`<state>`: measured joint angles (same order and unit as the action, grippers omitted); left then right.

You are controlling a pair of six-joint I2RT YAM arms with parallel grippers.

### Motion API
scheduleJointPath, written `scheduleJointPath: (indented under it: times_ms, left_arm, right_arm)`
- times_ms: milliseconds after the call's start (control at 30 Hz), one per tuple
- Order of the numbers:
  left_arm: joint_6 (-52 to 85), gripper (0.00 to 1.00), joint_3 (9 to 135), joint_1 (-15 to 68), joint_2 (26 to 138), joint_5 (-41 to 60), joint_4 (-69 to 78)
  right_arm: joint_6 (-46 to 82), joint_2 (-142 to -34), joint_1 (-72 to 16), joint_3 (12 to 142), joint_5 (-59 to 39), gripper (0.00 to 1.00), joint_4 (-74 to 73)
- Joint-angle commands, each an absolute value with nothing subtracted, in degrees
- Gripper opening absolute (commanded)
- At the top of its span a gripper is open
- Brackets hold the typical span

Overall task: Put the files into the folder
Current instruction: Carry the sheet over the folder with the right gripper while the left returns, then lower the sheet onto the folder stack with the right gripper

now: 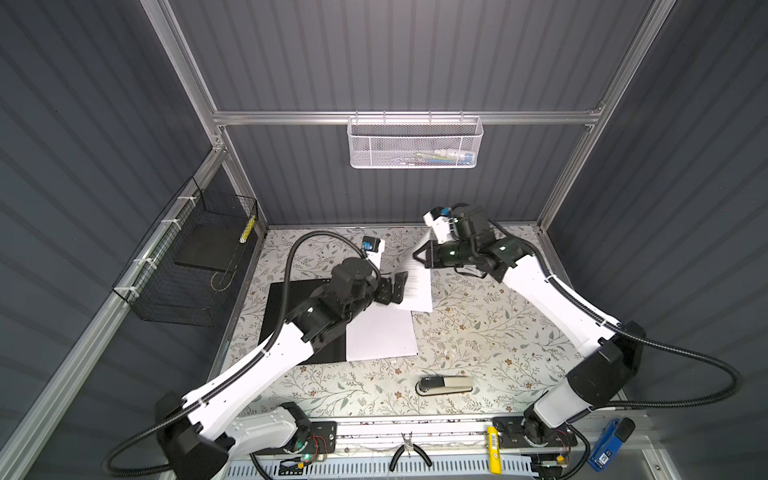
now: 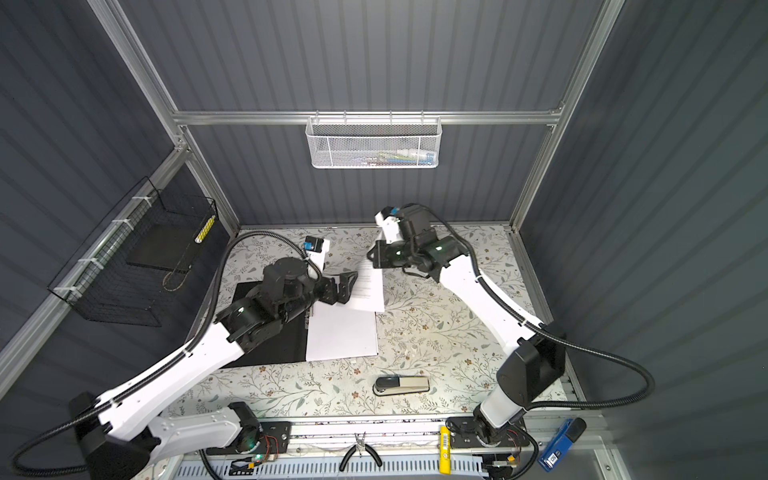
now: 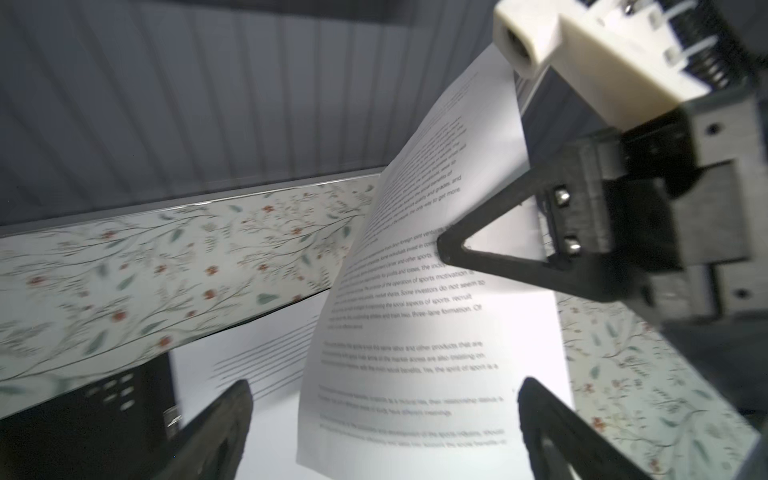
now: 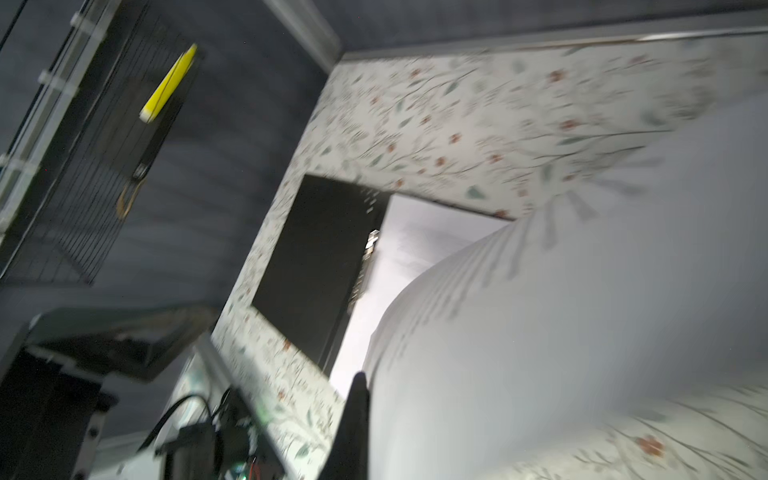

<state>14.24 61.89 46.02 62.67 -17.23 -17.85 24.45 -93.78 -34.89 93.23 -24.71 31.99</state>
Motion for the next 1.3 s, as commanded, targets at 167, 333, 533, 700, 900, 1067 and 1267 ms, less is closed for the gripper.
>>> scheduleJointPath:
  times_ms: [167,333,533,700,900,1067,1267]
  left_arm:
    - [7.72,1.0,54.37,45.76,50.09,-32.11,-30.43]
    - [6.9,1.0,50.89,45.54,50.95,-32.82,-30.07]
    - [6.72,1.0,52.74,45.28,55.99,-32.32,-33.75]
    - [6.25,1.0,51.43,43.55,54.31,-20.38,-30.63]
    - [6.85,1.0,52.96,41.93,57.73,-19.07,-32.65]
    - [7.16,1.0,52.73,41.47,58.94,-17.71,-32.96]
    - [7.63,1.0,53.78,40.61,61.83,-15.61,-34.16]
  right_arm:
    - [26.03,-97.86,-30.69,84.83,-40.23,0.0,26.32]
    - [23.12,-109.8,-27.62,80.7,-36.36,0.0,25.67]
    - [26.1,-115.55,-30.05,78.2,-33.08,0.0,18.65]
    - [24.47,-117.04,-30.69,80.4,-33.18,0.0,21.16]
    - [23.8,-118.45,-31.84,82.25,-32.87,0.0,23.23]
    - [24.13,-119.66,-32.24,83.81,-34.0,0.0,22.81]
    - [23.19,-121.67,-33.07,86.71,-34.83,0.0,24.52]
